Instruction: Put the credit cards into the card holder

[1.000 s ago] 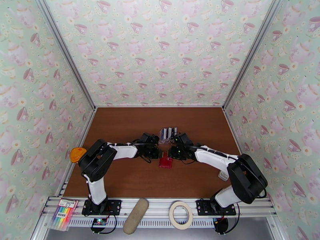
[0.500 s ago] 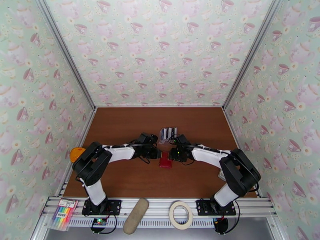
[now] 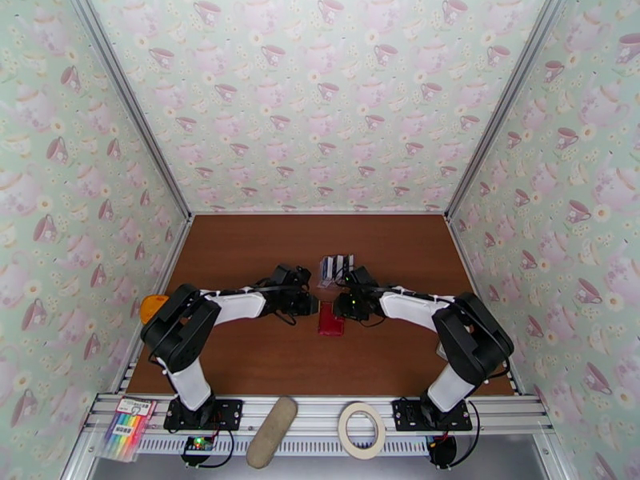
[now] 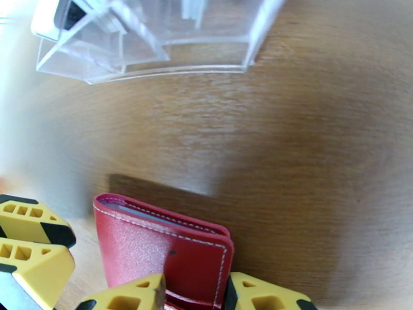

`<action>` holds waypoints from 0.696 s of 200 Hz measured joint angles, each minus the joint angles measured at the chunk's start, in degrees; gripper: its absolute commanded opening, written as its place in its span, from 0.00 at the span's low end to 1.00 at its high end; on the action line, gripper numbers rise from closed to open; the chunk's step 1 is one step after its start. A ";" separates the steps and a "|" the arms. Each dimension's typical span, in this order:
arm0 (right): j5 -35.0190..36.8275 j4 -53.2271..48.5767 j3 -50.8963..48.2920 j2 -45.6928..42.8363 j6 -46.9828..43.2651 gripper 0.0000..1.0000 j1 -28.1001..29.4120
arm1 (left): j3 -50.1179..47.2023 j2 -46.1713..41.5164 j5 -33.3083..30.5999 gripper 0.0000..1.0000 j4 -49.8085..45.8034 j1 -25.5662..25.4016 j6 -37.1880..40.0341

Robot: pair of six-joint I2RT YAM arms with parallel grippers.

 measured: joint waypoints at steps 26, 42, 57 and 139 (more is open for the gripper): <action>-0.50 0.24 0.02 0.00 0.00 0.38 0.00 | -0.31 0.00 -0.02 0.27 0.00 0.37 0.02; -0.50 0.22 0.02 -0.02 -0.02 0.38 0.00 | -0.46 0.00 -0.04 0.27 -0.02 0.66 0.00; -0.28 0.09 0.02 -0.07 -0.07 0.38 0.00 | -0.50 -0.02 -0.26 0.27 -0.02 0.85 0.02; 4.11 -3.63 0.04 -4.22 -1.99 0.65 -0.50 | -0.79 -3.61 -3.30 0.31 -0.52 1.99 1.60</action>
